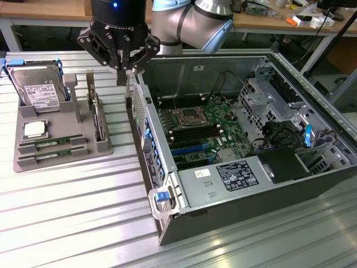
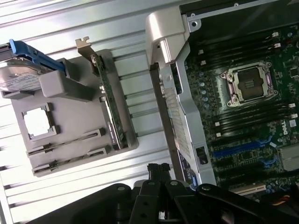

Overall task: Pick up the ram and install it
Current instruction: 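Reach for the ram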

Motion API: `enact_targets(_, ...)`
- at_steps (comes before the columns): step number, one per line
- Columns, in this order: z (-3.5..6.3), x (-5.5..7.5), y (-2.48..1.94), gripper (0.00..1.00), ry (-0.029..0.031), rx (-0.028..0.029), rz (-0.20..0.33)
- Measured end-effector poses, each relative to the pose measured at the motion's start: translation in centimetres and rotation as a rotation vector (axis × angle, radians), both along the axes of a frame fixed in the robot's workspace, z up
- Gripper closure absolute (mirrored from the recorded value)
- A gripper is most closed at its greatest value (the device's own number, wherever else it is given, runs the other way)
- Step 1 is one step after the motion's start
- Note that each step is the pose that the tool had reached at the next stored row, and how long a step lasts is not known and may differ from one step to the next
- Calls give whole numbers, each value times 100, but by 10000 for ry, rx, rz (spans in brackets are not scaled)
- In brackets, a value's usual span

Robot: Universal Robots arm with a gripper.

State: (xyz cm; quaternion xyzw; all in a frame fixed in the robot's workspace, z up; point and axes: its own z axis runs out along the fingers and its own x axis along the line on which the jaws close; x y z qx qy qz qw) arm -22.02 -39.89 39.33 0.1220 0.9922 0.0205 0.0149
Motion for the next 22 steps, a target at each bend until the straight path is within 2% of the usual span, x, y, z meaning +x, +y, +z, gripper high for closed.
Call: enact_targets(22, 0, -293, 0, 89, 0, 0, 0)
